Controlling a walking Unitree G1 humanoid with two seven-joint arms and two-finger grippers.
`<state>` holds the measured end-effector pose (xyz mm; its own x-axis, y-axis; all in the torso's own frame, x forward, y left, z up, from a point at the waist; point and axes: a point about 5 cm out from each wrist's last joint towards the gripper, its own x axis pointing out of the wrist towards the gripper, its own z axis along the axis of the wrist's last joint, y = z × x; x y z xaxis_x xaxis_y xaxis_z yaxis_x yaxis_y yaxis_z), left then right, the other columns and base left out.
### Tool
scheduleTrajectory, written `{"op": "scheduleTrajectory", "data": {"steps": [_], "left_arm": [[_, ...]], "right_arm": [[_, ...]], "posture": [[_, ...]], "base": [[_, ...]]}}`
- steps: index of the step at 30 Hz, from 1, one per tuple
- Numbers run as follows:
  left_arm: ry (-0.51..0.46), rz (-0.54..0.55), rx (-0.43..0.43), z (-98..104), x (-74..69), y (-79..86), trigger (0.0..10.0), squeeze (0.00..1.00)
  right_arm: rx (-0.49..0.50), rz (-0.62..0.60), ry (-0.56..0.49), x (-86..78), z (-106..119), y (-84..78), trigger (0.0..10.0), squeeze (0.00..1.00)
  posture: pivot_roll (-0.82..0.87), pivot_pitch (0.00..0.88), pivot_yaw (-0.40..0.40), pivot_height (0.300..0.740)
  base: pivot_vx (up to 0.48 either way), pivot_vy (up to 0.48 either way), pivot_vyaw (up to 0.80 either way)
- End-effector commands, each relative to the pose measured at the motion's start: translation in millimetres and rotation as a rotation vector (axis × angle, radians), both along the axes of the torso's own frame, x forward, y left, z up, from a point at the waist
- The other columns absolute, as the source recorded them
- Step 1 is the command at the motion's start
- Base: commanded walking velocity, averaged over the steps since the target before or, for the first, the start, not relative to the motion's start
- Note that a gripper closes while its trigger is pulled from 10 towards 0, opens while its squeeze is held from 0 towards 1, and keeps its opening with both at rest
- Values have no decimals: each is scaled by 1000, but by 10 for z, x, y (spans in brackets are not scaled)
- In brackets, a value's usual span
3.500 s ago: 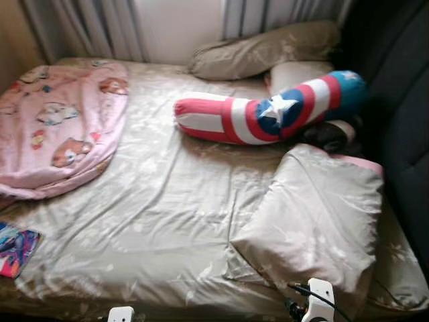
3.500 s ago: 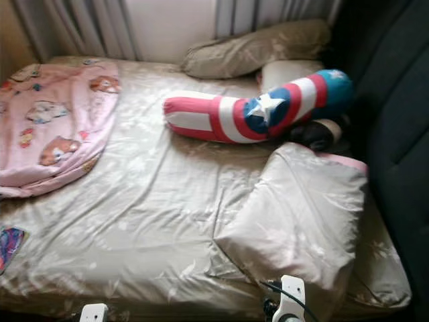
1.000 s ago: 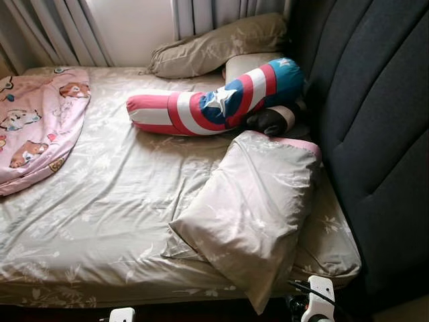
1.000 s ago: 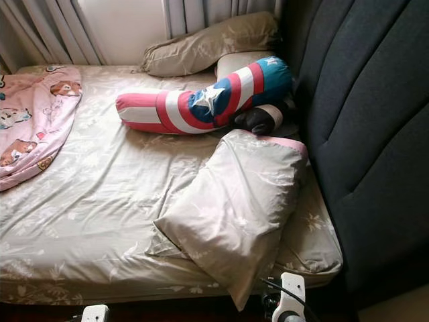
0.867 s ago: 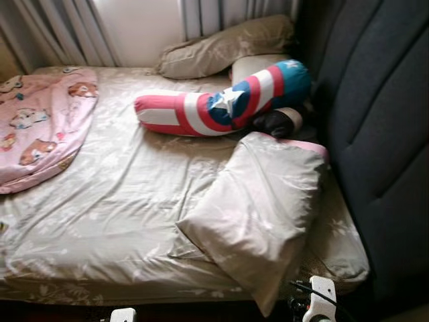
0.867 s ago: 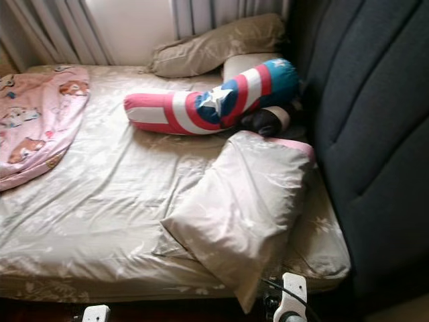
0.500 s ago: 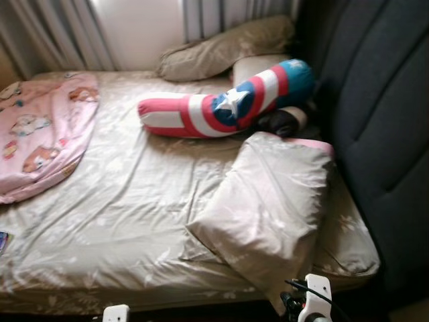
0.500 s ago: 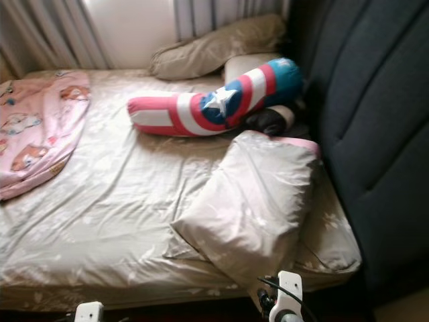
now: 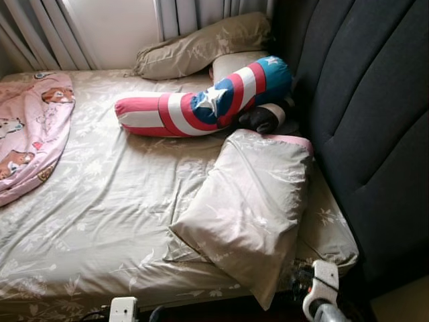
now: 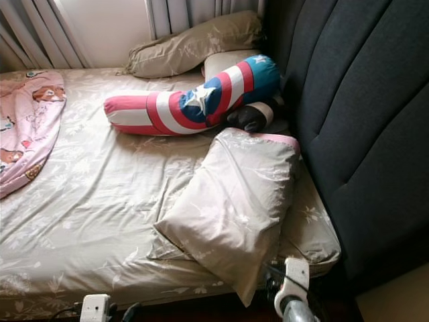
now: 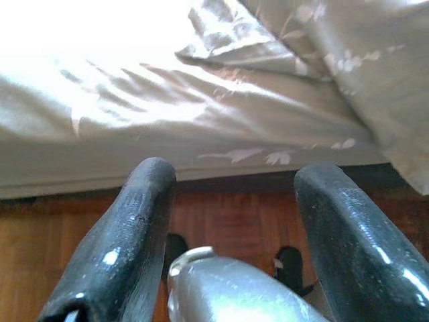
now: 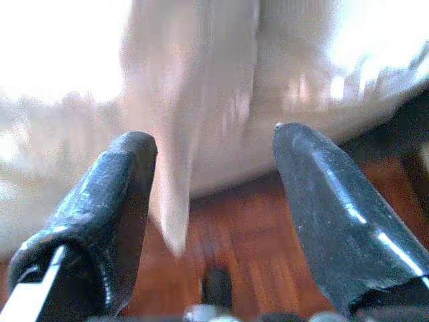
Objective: Clean up the room
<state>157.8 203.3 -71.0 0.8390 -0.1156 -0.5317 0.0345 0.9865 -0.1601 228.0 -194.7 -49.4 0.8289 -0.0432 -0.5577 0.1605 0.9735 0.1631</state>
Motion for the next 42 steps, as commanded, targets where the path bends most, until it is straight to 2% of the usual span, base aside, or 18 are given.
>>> {"op": "scheduleTrajectory", "data": {"steps": [1,3,4,5,10,11,12,13,14,16,19,24,25,28,33,42], "left_arm": [[0,5,-3,-15,-67,15,10000,0],[-11,9,-13,-10,-75,15,10000,0],[-11,9,-13,-10,-75,15,10000,0],[-19,7,-21,-8,-83,9,10000,0],[-67,29,-37,20,-88,6,10000,0],[-199,6,-30,203,260,-76,10000,0],[-344,-25,-19,478,662,-183,10000,0],[-522,-77,10,883,1067,-330,10000,0],[-548,-91,19,947,1110,-352,10000,0],[-608,-80,15,1072,1142,-357,10000,0],[-628,-81,1,1112,1145,-346,10000,0],[-606,-83,-4,1095,1100,-325,10000,0],[-581,-79,-3,1079,1050,-310,10000,0],[-555,-68,-9,1054,1021,-305,10000,0],[-553,-73,-24,1061,1035,-326,10000,0],[-556,-86,-30,1146,1091,-361,10000,0]], "right_arm": [[-6,-15,-104,114,128,-56,10000,0],[-17,2,-172,174,209,-58,10000,0],[-17,2,-172,174,209,-58,10000,0],[-27,19,-233,207,278,-59,10000,0],[-44,42,-285,136,298,-62,10000,0],[-45,45,-284,116,286,-55,10000,0],[-52,57,-282,91,272,-44,10000,0],[-67,77,-274,45,245,-29,10000,0],[-69,83,-272,28,235,-24,10000,0],[-67,85,-278,-3,228,-4,10000,0],[-56,43,-288,-14,237,-11,10000,0],[-45,27,-305,-12,252,21,10000,0],[-39,7,-308,-20,252,30,10000,0],[-49,11,-273,-80,195,41,10000,0],[-64,42,-244,-129,149,54,10000,0],[-45,-15,-249,-51,188,-2,10000,0]], "posture": [[57,59,-46,740],[51,56,-47,740],[51,56,-47,740],[46,42,-50,740],[39,24,-54,740],[36,17,-48,740],[36,12,-47,740],[42,9,-44,740],[42,9,-44,740],[42,0,-36,740],[39,0,-32,740],[36,0,-21,740],[36,0,-21,740],[39,0,-29,740],[49,14,-38,740],[47,50,-29,740]], "base": [[0,0,0],[0,0,0],[0,0,0],[0,0,0],[0,0,0],[0,0,0],[0,0,0],[0,0,0],[0,0,0],[0,0,0],[0,0,0],[0,0,0],[0,0,0],[0,0,0],[0,0,320],[138,0,178]]}}
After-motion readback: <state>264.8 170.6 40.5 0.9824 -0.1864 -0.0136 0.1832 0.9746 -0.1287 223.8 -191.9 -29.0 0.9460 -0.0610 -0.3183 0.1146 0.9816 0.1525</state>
